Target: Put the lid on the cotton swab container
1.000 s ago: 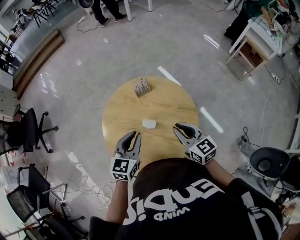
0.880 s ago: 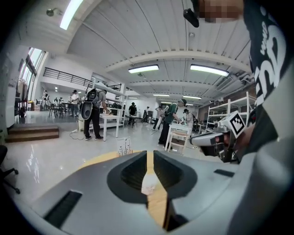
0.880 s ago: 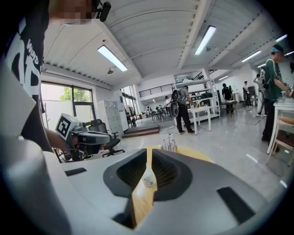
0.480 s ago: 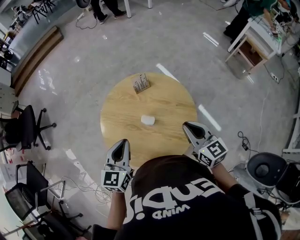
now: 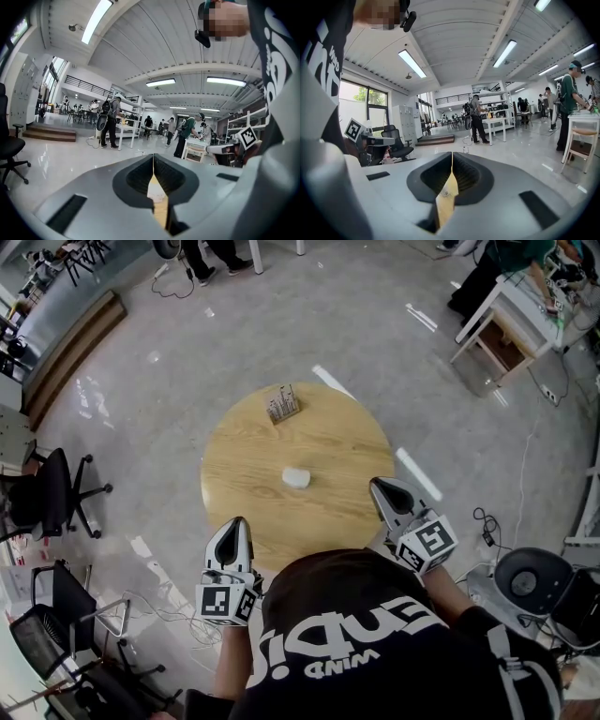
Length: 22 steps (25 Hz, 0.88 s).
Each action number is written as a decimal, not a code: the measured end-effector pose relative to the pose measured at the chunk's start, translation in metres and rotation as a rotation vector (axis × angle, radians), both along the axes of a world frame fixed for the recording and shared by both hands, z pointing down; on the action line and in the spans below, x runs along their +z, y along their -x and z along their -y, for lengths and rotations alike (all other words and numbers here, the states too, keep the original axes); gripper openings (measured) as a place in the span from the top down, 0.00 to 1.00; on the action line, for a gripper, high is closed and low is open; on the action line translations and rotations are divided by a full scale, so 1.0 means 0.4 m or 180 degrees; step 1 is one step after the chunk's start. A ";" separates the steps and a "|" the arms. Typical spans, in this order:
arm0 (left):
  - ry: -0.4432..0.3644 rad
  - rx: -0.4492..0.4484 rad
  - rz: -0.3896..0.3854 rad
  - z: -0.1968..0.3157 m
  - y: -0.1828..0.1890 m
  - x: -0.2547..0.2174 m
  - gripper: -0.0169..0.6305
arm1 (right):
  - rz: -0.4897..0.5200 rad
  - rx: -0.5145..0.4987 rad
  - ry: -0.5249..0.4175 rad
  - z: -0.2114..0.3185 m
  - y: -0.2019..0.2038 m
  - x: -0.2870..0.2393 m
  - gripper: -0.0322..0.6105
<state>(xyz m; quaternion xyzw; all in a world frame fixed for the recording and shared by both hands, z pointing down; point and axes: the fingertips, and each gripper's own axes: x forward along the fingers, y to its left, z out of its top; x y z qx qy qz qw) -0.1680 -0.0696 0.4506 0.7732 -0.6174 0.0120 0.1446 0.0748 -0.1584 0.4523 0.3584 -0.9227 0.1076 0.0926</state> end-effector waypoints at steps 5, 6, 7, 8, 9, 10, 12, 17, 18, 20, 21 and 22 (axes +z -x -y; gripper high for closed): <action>-0.0008 -0.0150 -0.0082 -0.001 0.025 -0.007 0.95 | -0.0049 -0.0010 -0.0008 -0.003 0.001 0.004 0.94; -0.0017 -0.0181 -0.0098 -0.001 0.031 -0.006 0.95 | -0.0051 0.0004 -0.0013 -0.002 0.000 0.003 0.95; -0.0023 -0.0200 -0.0111 -0.001 0.036 -0.005 0.95 | -0.0052 0.0016 -0.0014 -0.001 -0.001 0.003 0.95; -0.0023 -0.0210 -0.0123 -0.002 0.039 -0.003 0.95 | -0.0050 0.0024 -0.0013 -0.001 -0.001 0.003 0.95; -0.0016 -0.0217 -0.0135 -0.004 0.041 -0.001 0.95 | -0.0044 0.0030 -0.0011 -0.002 0.000 0.003 0.95; -0.0004 -0.0223 -0.0142 -0.006 0.042 0.002 0.95 | -0.0034 0.0034 -0.0009 -0.003 0.001 0.002 0.95; 0.0013 -0.0222 -0.0124 -0.008 0.043 0.007 0.95 | -0.0017 0.0038 -0.0013 -0.004 0.005 -0.001 0.95; 0.0014 -0.0206 -0.0100 0.000 0.038 0.012 0.95 | 0.0053 0.0041 0.0019 -0.001 0.012 -0.004 0.95; 0.0014 -0.0206 -0.0106 0.001 0.037 0.012 0.95 | 0.0061 0.0039 0.0020 0.000 0.013 -0.005 0.95; 0.0014 -0.0208 -0.0114 0.002 0.036 0.013 0.95 | 0.0061 0.0035 0.0023 0.000 0.014 -0.005 0.95; 0.0016 -0.0206 -0.0116 0.003 0.034 0.013 0.95 | 0.0062 0.0036 0.0023 0.000 0.012 -0.004 0.95; 0.0020 -0.0201 -0.0117 0.004 0.031 0.015 0.95 | 0.0065 0.0038 0.0025 0.001 0.009 -0.003 0.95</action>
